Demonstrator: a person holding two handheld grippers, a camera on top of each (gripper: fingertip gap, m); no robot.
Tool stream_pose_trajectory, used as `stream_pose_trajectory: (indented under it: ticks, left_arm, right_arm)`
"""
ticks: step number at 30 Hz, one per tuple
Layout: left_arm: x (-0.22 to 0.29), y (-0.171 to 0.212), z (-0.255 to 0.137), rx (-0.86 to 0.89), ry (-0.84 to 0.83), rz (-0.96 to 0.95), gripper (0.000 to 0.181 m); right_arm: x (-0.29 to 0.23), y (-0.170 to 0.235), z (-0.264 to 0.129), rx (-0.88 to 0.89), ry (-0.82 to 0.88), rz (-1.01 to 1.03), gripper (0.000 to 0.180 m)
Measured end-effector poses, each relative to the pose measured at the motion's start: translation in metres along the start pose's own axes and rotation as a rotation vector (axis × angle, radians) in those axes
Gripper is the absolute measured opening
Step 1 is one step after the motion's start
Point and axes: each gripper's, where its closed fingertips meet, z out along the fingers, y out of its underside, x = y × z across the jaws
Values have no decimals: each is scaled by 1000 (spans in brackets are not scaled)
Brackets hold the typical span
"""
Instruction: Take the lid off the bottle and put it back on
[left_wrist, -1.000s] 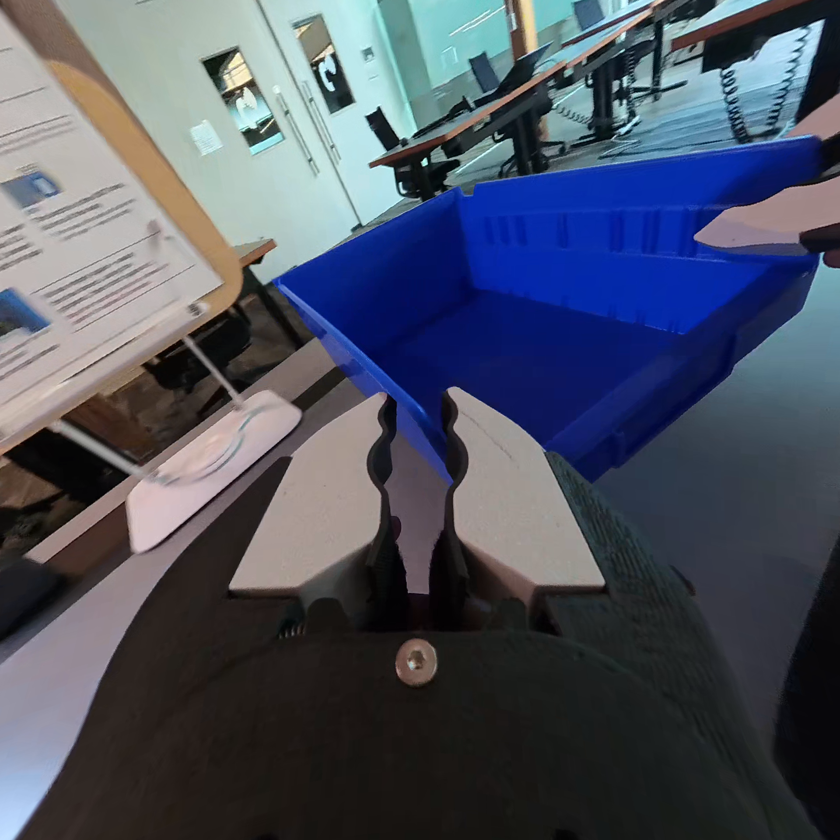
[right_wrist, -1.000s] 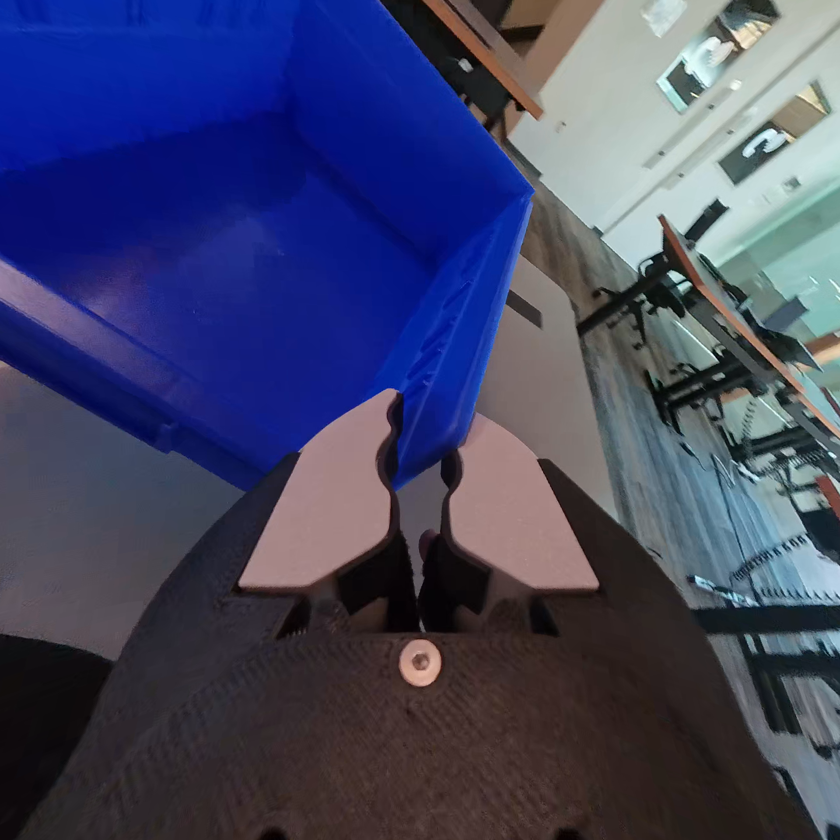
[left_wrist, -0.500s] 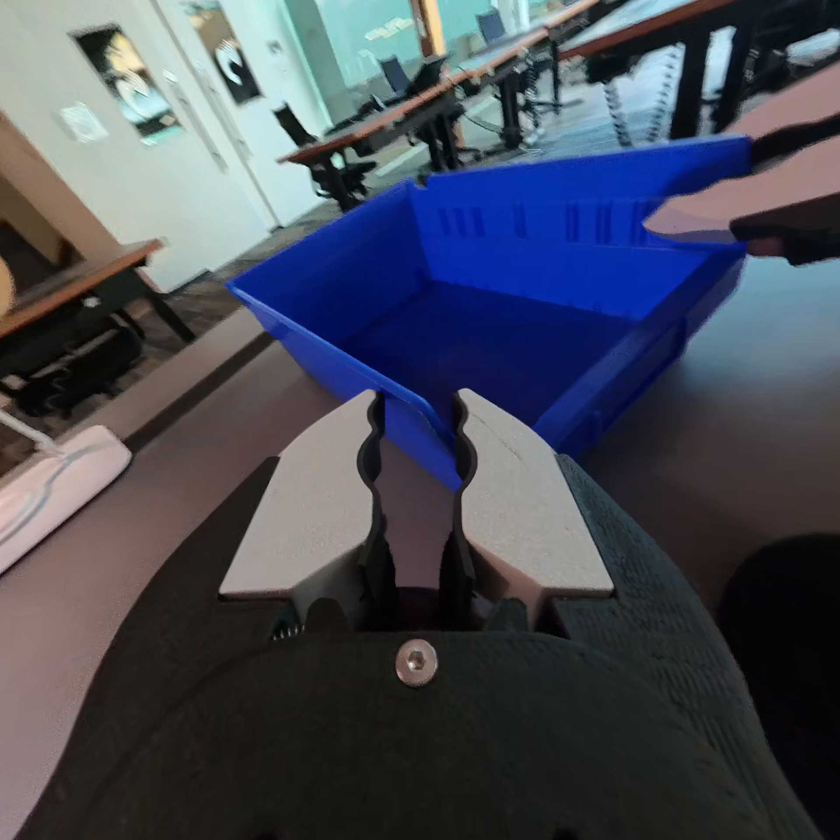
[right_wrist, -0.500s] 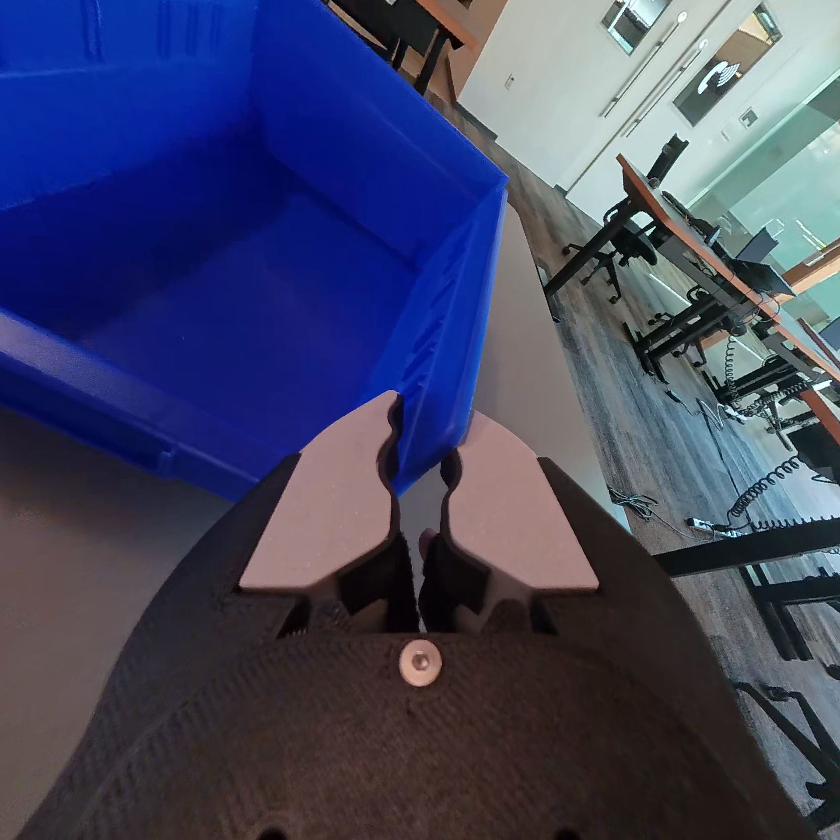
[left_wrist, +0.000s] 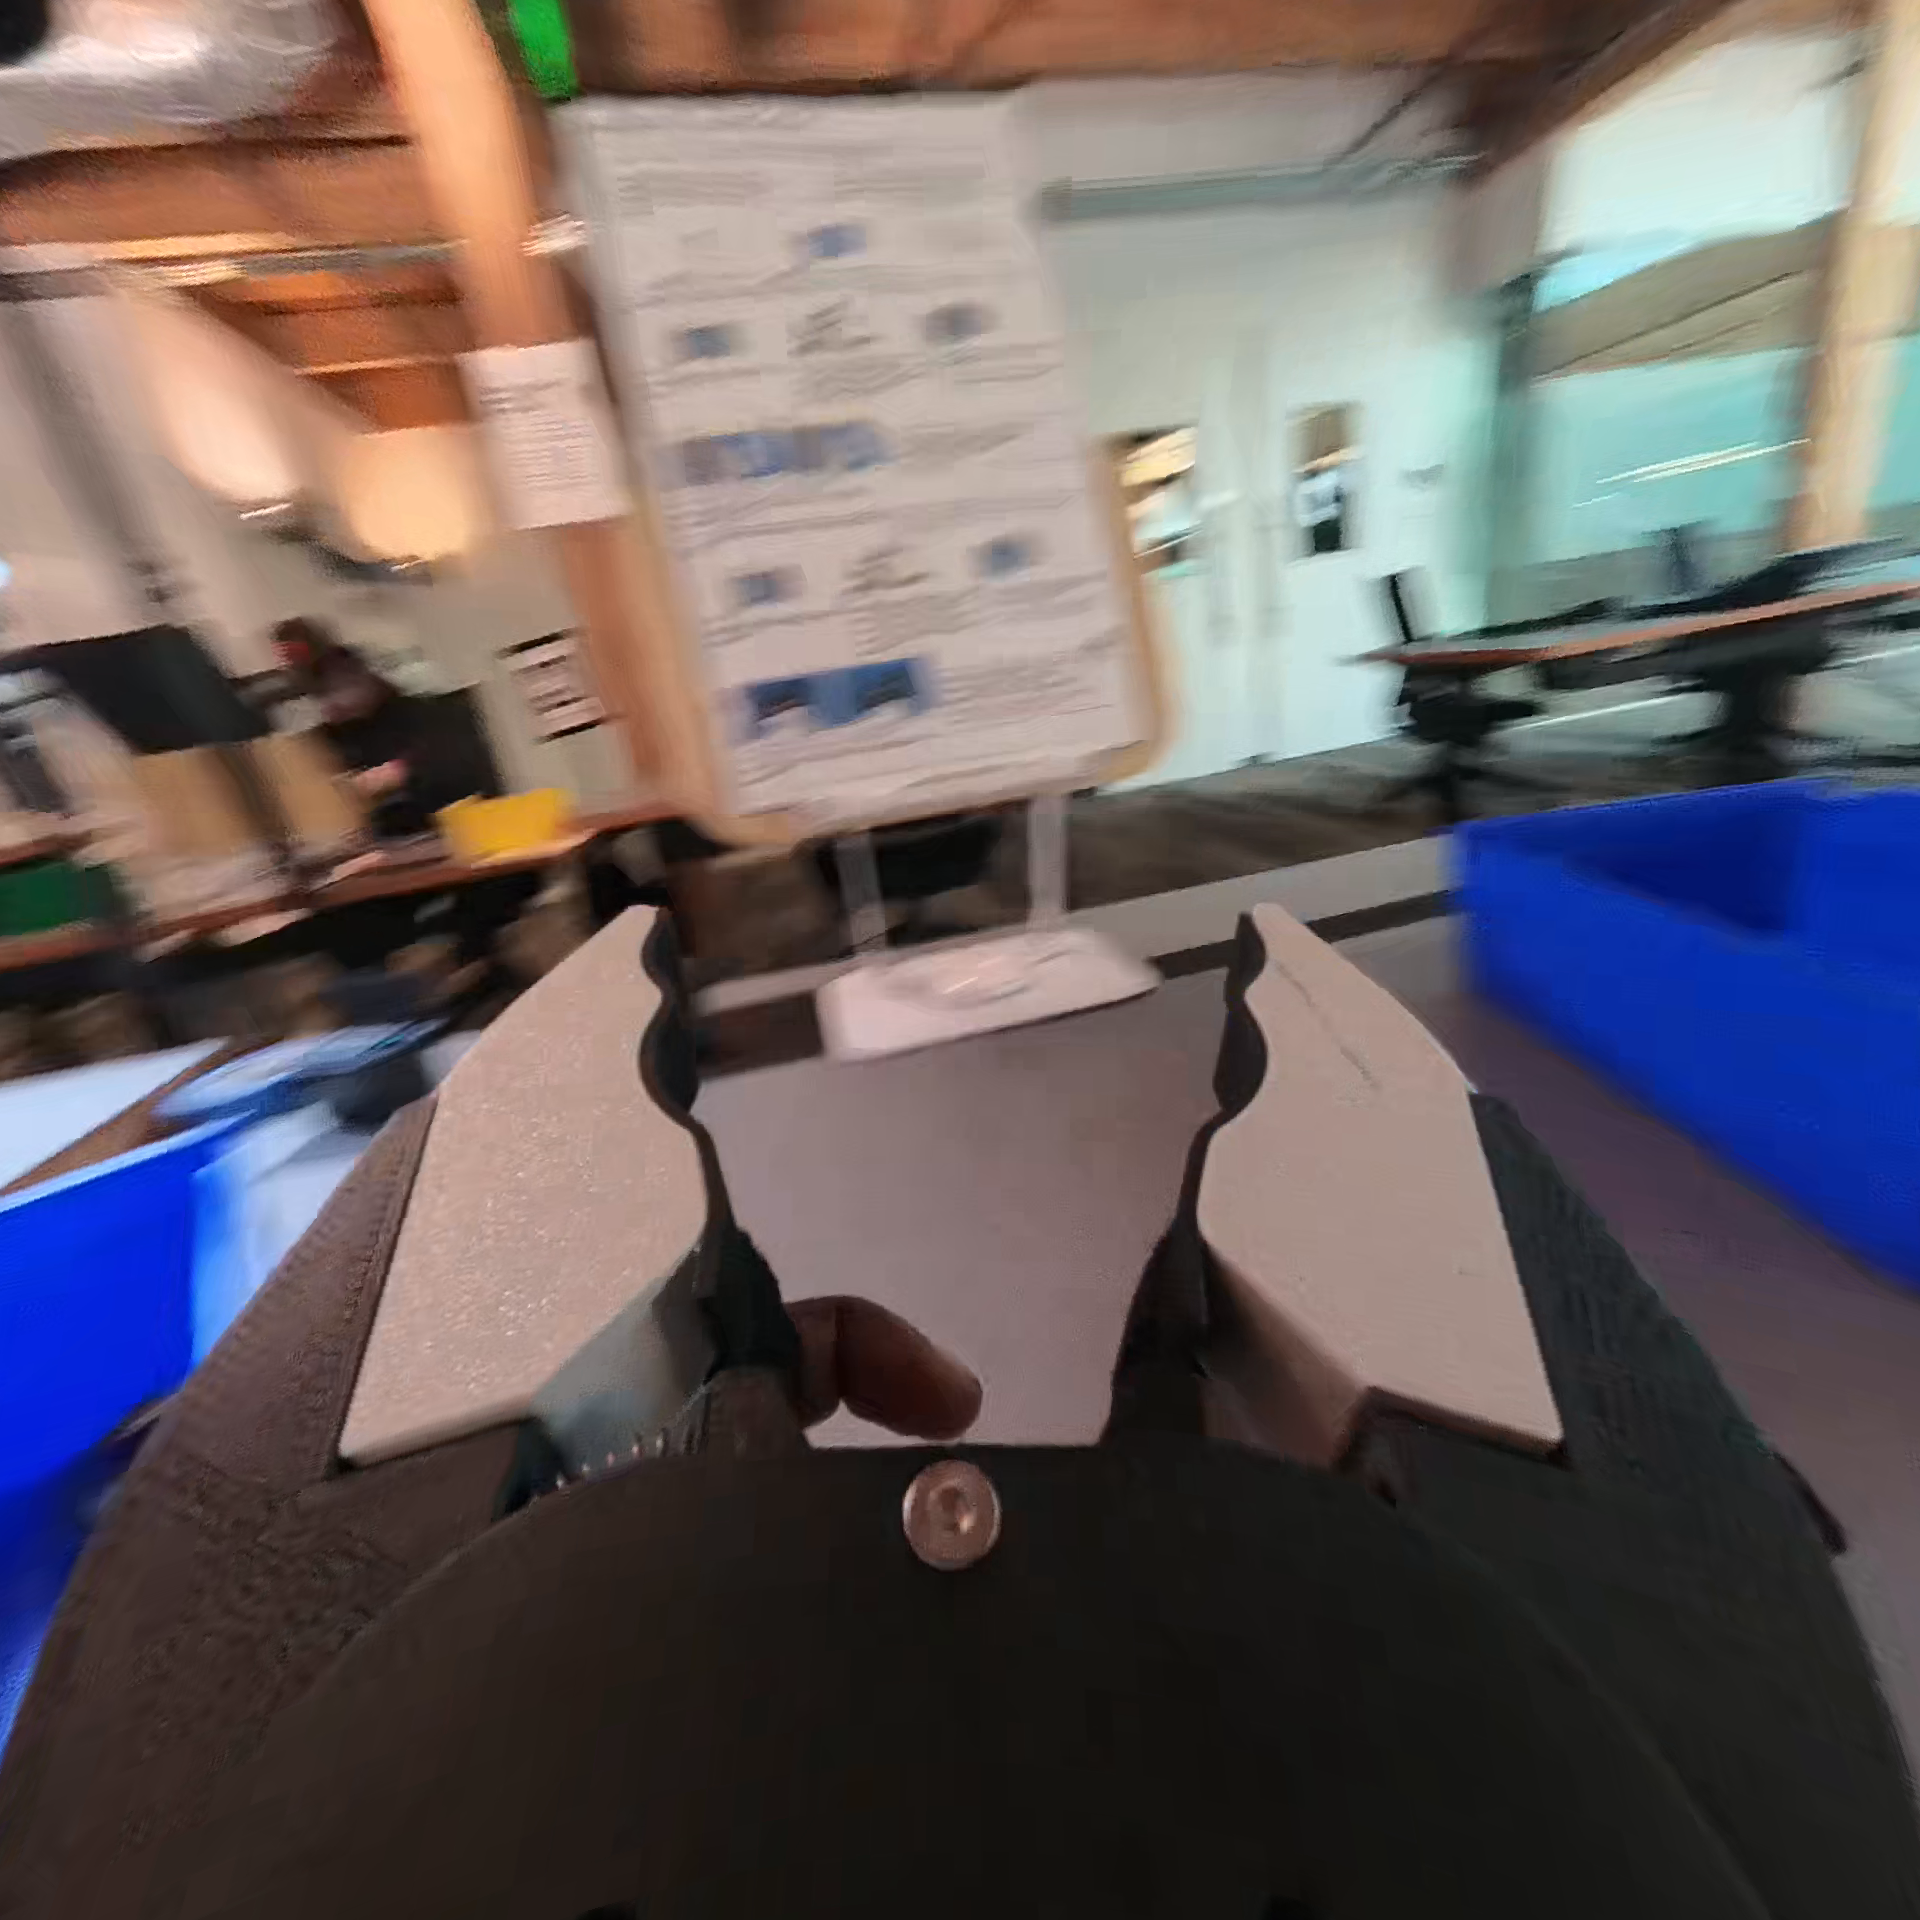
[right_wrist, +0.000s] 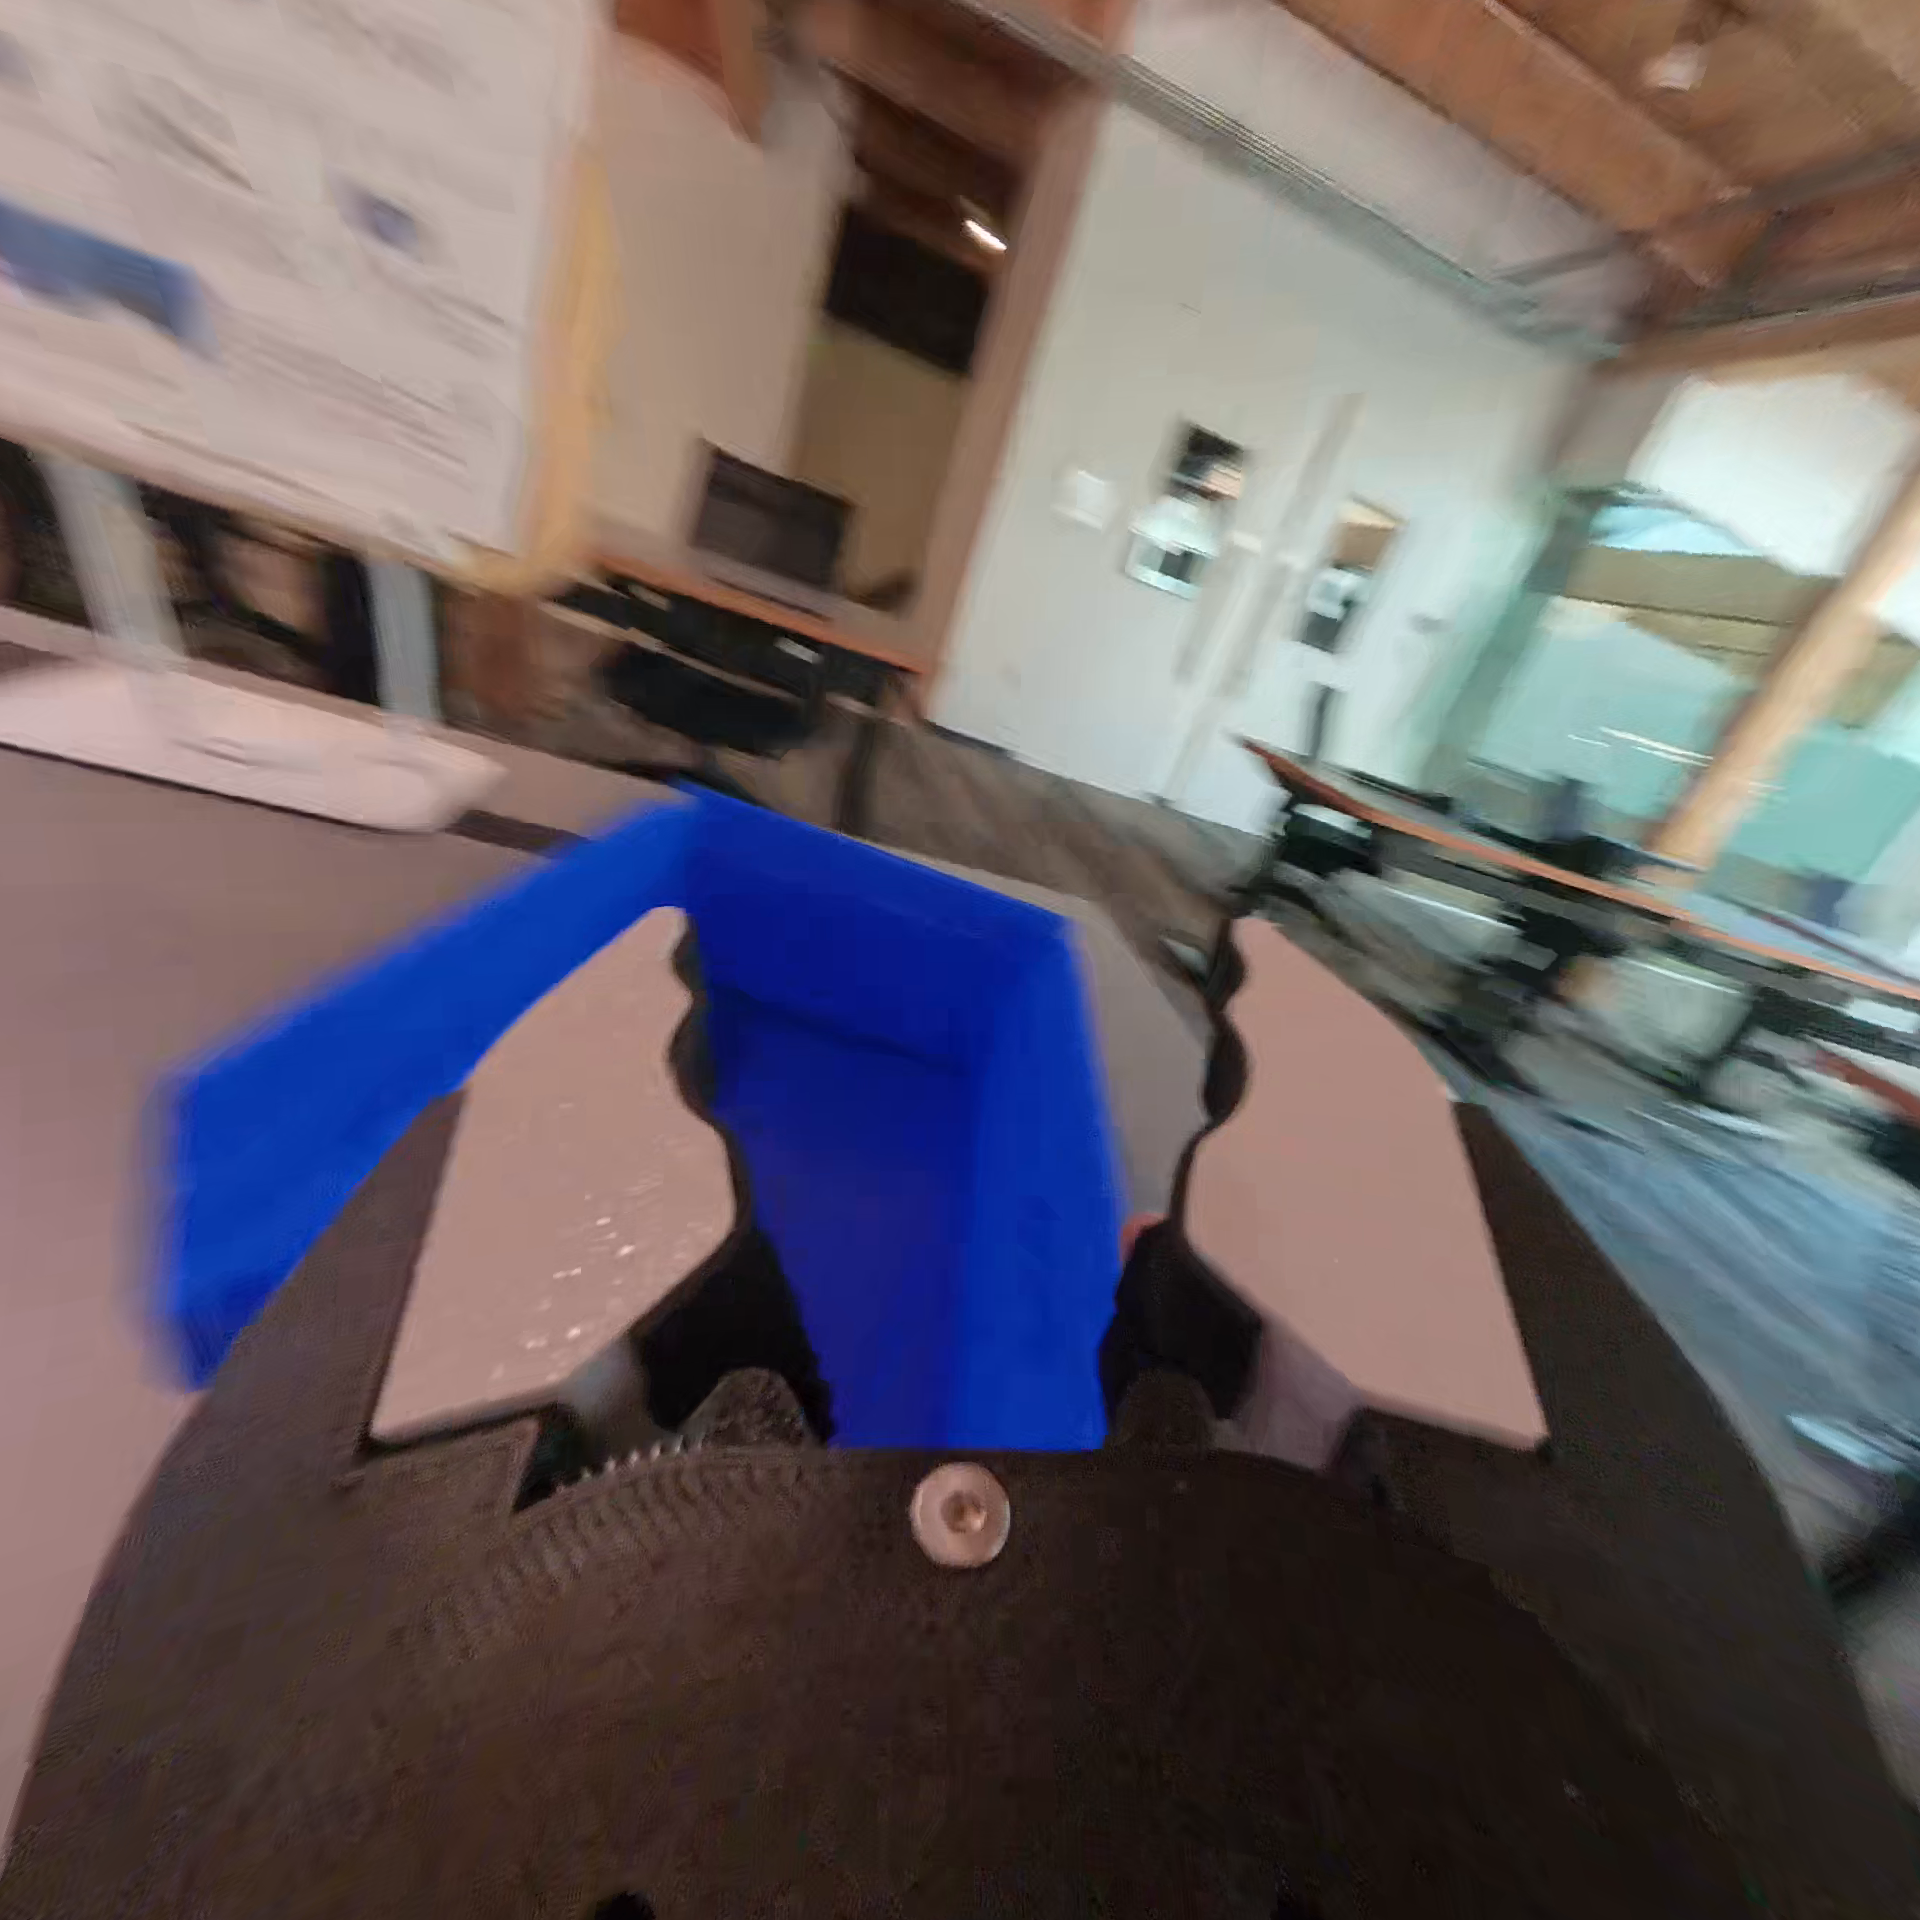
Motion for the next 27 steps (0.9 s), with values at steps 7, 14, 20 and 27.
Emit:
stream_pose_trajectory:
  ticks: [7,14,20,27]
  left_arm:
    - [-129,75,-56,-314,-352,247,94]
    - [-141,127,-55,-537,-308,247,36]
    - [-134,125,-54,-486,-228,338,29]
    - [-134,123,-53,-441,-181,415,19]
  right_arm:
    - [-158,42,21,-279,-454,78,119]
    - [-162,102,22,-518,-380,-202,67]
    - [-161,104,21,-503,-390,-243,24]
    - [-146,107,20,-522,-295,-330,17]
